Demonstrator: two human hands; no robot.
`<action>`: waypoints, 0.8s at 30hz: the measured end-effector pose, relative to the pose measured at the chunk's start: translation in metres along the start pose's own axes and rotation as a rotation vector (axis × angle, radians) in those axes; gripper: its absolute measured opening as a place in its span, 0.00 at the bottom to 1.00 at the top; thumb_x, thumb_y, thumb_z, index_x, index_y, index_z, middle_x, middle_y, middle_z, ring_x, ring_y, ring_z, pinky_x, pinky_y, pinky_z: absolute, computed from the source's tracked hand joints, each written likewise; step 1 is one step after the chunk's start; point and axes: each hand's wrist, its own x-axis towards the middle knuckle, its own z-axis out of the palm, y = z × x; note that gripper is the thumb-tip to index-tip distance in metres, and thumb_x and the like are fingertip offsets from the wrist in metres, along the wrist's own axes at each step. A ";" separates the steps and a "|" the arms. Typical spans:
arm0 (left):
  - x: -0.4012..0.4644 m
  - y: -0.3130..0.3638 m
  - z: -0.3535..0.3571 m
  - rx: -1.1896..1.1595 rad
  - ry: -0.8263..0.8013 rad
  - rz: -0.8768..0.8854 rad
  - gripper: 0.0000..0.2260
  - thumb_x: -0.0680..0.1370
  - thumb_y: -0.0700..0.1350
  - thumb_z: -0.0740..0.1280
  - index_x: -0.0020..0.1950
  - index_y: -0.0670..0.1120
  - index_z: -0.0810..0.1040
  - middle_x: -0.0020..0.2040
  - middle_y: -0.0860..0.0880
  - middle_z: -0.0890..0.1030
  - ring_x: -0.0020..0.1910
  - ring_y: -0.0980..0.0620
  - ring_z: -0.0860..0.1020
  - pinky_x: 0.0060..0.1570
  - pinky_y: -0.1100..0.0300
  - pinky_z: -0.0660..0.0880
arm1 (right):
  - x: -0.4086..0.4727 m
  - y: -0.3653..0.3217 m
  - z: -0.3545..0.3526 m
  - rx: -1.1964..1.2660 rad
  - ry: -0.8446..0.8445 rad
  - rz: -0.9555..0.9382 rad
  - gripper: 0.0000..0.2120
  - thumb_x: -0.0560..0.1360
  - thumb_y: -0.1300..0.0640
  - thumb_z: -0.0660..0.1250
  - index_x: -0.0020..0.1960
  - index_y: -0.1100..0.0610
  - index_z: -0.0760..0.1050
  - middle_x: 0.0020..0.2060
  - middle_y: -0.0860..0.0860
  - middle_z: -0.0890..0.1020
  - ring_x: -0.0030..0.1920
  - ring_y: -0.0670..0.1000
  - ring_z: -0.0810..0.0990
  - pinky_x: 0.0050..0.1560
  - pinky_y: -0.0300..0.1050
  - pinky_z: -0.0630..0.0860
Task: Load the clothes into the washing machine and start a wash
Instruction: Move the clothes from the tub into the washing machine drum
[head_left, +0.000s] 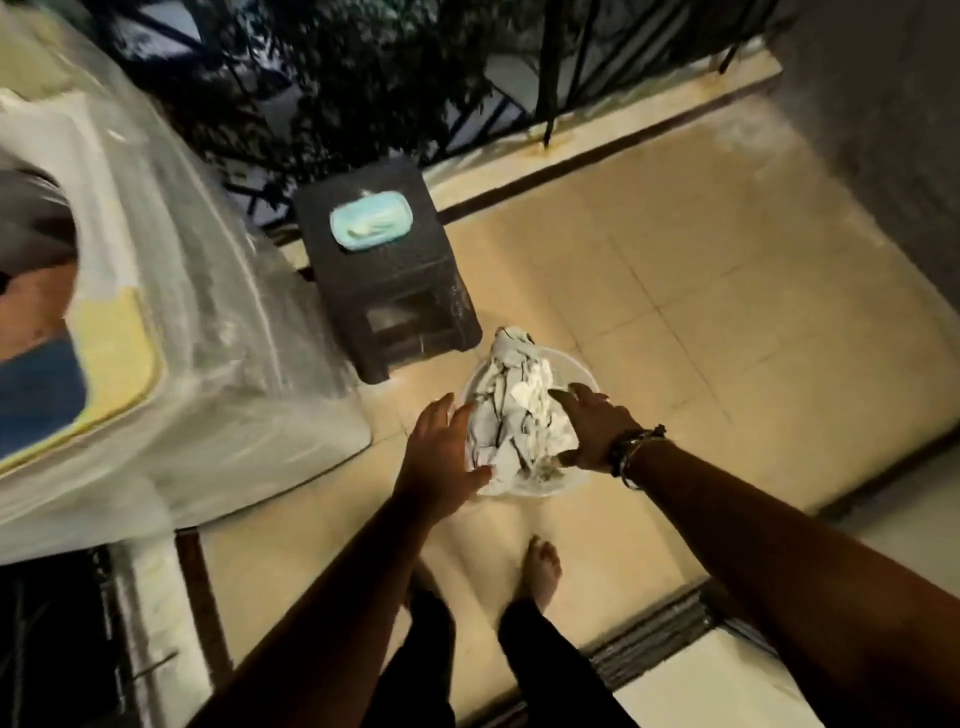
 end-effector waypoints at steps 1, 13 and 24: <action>0.011 -0.002 0.022 -0.001 -0.020 0.005 0.45 0.66 0.61 0.76 0.78 0.52 0.60 0.79 0.45 0.60 0.77 0.44 0.59 0.73 0.49 0.63 | 0.018 0.008 0.011 -0.002 0.003 0.000 0.57 0.66 0.36 0.76 0.81 0.45 0.43 0.81 0.58 0.48 0.78 0.64 0.57 0.72 0.61 0.66; 0.129 -0.053 0.279 -0.136 -0.075 -0.150 0.59 0.65 0.60 0.78 0.82 0.51 0.40 0.82 0.45 0.44 0.80 0.38 0.50 0.73 0.39 0.65 | 0.223 0.041 0.197 0.122 0.108 -0.020 0.71 0.54 0.44 0.85 0.79 0.39 0.35 0.80 0.58 0.39 0.75 0.69 0.56 0.64 0.66 0.73; 0.127 -0.053 0.272 -0.266 0.125 0.003 0.27 0.73 0.39 0.69 0.73 0.45 0.72 0.72 0.45 0.73 0.70 0.41 0.72 0.69 0.47 0.71 | 0.187 0.040 0.211 0.249 0.282 0.171 0.27 0.67 0.42 0.72 0.64 0.47 0.71 0.47 0.53 0.83 0.51 0.60 0.81 0.45 0.49 0.77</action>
